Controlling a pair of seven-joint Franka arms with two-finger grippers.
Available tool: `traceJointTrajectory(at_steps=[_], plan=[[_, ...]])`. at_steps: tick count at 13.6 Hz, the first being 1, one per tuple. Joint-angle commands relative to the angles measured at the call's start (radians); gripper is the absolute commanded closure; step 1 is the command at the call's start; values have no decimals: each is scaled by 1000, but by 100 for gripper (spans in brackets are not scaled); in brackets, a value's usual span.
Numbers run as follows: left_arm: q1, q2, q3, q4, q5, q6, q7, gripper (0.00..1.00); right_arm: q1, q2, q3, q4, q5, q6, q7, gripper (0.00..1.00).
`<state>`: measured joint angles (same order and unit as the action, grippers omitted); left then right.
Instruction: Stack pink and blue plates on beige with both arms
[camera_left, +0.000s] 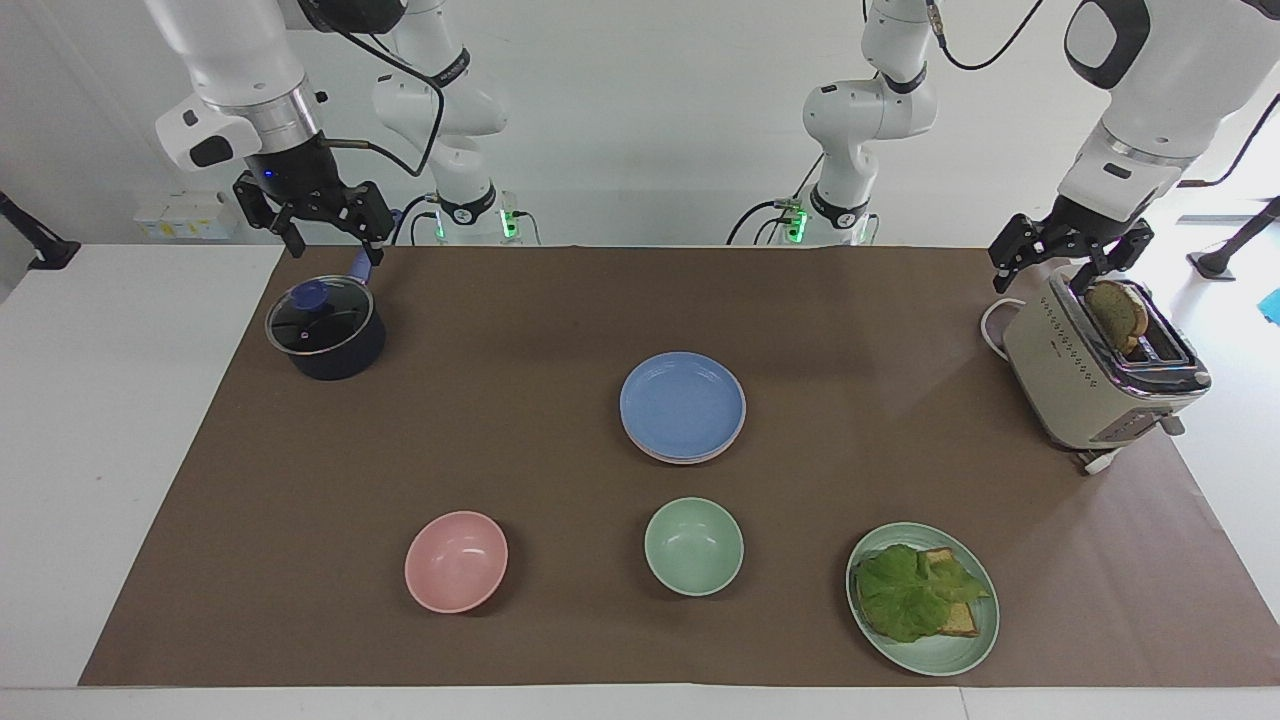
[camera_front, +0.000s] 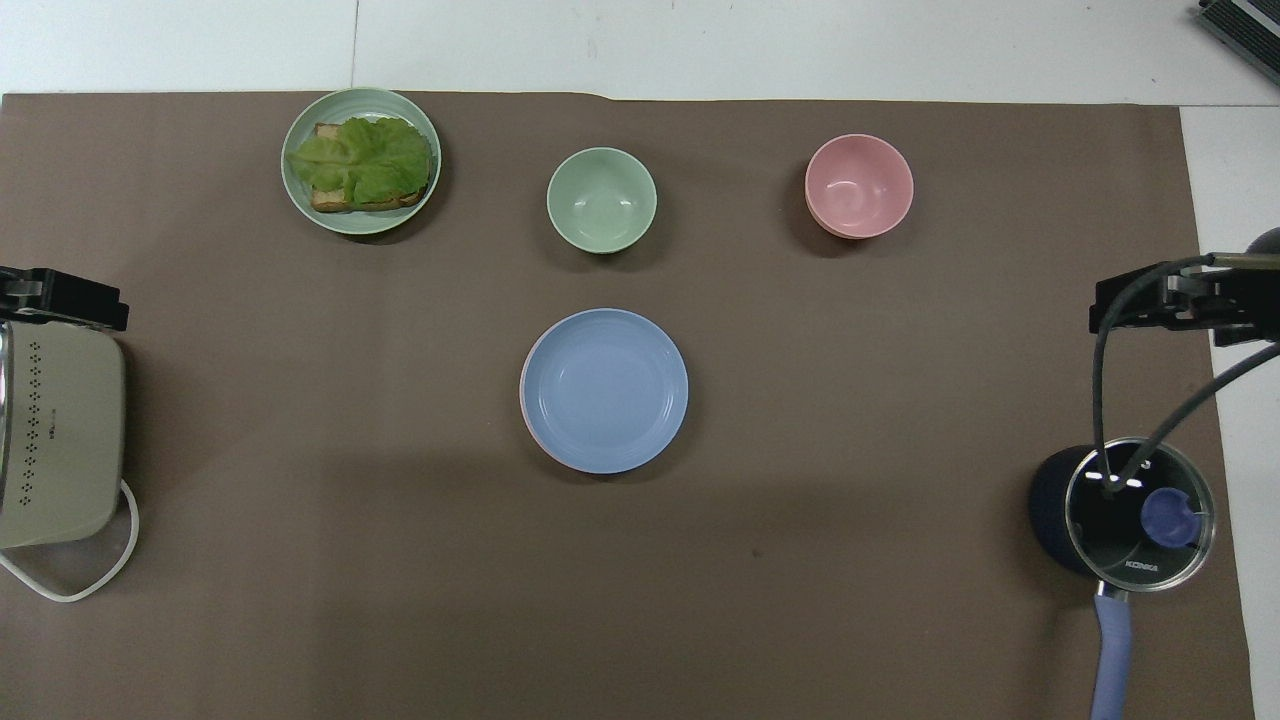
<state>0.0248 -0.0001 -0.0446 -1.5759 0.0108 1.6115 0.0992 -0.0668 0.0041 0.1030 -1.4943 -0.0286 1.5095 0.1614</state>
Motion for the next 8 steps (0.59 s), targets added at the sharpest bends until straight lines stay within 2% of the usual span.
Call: traceJointTrajectory(at_steps=[1,8], plan=[[6,-4,-6,1,17,-13,8,0,-5,-6,1,-3,1,-15,-31,0],[7,-4,-6,1,17,-13,8,0,-15,-32,0,-44,1,-14,-63,0]])
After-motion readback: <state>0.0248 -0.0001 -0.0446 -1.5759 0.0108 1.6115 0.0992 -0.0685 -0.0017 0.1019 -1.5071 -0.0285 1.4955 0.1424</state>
